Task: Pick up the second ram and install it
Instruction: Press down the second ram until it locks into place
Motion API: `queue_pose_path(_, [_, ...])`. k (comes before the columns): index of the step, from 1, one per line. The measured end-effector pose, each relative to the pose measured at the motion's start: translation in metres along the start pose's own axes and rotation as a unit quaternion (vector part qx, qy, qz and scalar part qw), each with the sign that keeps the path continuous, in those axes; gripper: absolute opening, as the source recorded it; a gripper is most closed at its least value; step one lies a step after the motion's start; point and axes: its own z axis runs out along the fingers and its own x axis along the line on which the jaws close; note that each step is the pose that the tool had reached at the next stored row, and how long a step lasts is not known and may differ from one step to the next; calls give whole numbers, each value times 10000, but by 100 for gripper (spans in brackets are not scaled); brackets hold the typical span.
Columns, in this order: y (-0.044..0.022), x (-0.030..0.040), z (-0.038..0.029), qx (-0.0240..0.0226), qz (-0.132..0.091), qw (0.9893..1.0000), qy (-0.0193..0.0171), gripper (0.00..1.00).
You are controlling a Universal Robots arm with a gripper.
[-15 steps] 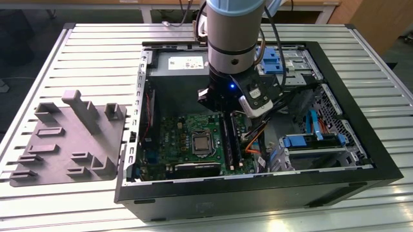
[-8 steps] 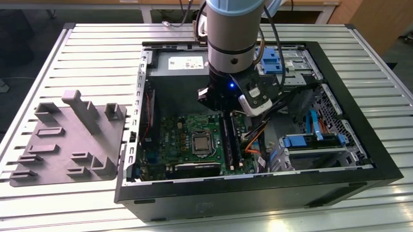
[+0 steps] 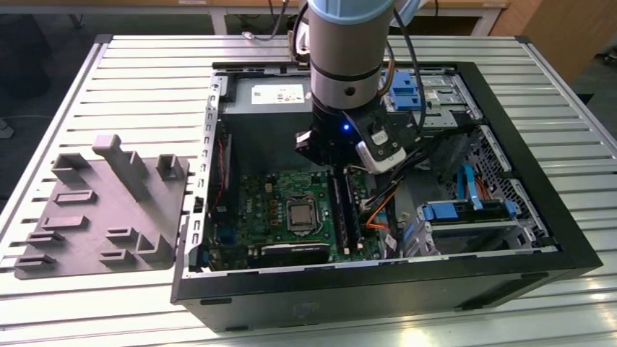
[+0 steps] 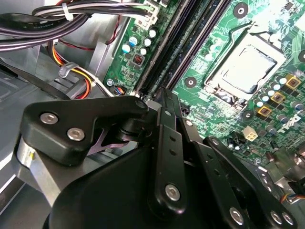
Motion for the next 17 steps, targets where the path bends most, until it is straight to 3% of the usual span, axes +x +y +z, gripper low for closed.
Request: queue_pose_path(17, [2,3,46,0,0,10000,0,11])
